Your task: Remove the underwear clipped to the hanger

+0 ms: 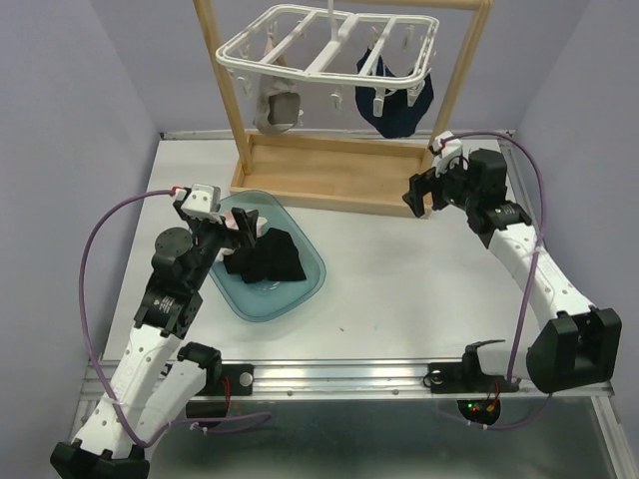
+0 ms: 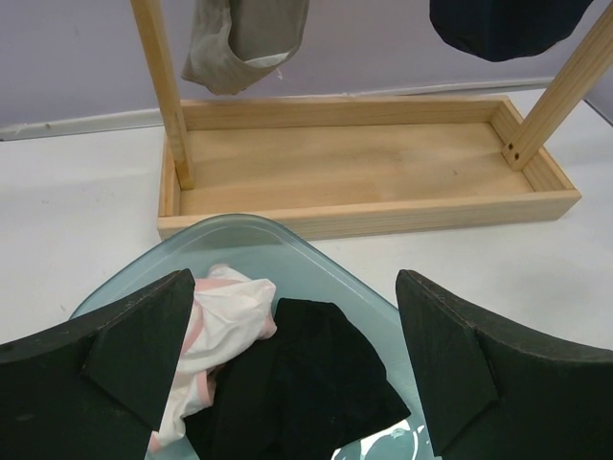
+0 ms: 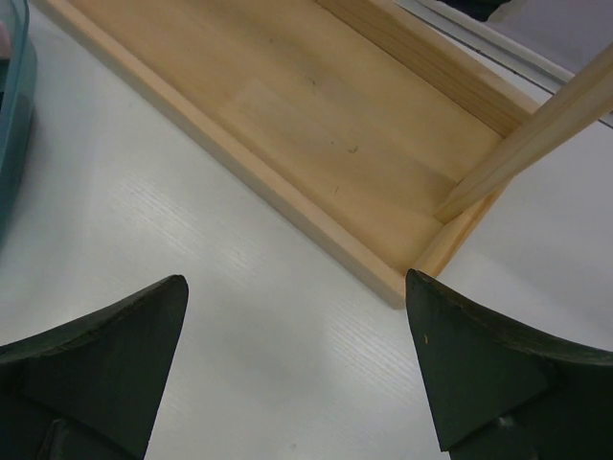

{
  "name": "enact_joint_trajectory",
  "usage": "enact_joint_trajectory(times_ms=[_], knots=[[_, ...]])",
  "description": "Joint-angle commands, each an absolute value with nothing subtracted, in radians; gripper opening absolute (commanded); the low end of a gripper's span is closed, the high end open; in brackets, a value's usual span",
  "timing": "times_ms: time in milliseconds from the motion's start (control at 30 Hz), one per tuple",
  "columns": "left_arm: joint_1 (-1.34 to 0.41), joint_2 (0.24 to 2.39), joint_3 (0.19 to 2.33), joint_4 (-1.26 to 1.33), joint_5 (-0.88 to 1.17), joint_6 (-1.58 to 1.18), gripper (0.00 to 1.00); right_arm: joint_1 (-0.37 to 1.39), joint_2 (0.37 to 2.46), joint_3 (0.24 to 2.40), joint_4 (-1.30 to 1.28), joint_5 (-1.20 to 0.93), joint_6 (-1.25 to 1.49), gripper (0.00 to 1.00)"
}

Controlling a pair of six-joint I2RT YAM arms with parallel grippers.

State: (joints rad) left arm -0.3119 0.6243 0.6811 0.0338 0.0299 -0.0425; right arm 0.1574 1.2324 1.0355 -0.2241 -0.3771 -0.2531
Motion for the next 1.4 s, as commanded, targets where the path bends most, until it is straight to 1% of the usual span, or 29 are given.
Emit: enact_joint_trajectory(times_ms=[0, 133, 300, 600, 667, 800, 933, 1067, 1233, 1267, 1300, 1333, 1367], knots=[[-0.305, 0.607, 0.676, 0.094, 0.031, -0.034, 0.98, 0.155, 1.287, 1.161, -0.111, -0.434, -0.200, 1.00], [-0.305, 0.611, 0.676, 0.095, 0.029, -0.032, 0.98, 0.156, 1.402, 1.248, -0.100, -0.477, -0.144, 1.00], [-0.305, 0.612, 0.675, 0.097, 0.028, -0.031, 0.98, 0.161, 1.506, 1.336, -0.046, -0.434, -0.063, 1.00], [-0.301, 0.624, 0.672, 0.098, 0.028, -0.028, 0.98, 0.227, 1.637, 1.374, 0.211, -0.145, -0.026, 1.00], [-0.299, 0.626, 0.673, 0.098, 0.031, -0.028, 0.98, 0.247, 1.655, 1.379, 0.251, -0.048, -0.044, 1.00], [-0.295, 0.629, 0.672, 0.098, 0.034, -0.028, 0.98, 0.282, 1.715, 1.364, 0.400, 0.057, -0.096, 1.00], [-0.295, 0.632, 0.672, 0.100, 0.037, -0.028, 0.98, 0.282, 1.764, 1.394, 0.436, 0.133, -0.097, 1.00], [-0.293, 0.638, 0.670, 0.101, 0.037, -0.026, 0.98, 0.285, 1.836, 1.462, 0.471, 0.257, -0.085, 1.00], [-0.287, 0.641, 0.670, 0.101, 0.041, -0.028, 0.98, 0.285, 1.900, 1.529, 0.515, 0.290, -0.113, 1.00], [-0.287, 0.644, 0.672, 0.101, 0.040, -0.028, 0.98, 0.285, 1.910, 1.555, 0.517, 0.294, -0.118, 0.98], [-0.285, 0.644, 0.670, 0.101, 0.040, -0.026, 0.98, 0.285, 1.928, 1.566, 0.517, 0.293, -0.123, 0.93], [-0.285, 0.646, 0.670, 0.101, 0.035, -0.026, 0.98, 0.285, 1.936, 1.574, 0.517, 0.279, -0.127, 0.80], [-0.284, 0.646, 0.670, 0.101, 0.037, -0.026, 0.98, 0.285, 1.940, 1.583, 0.517, 0.275, -0.132, 0.71]])
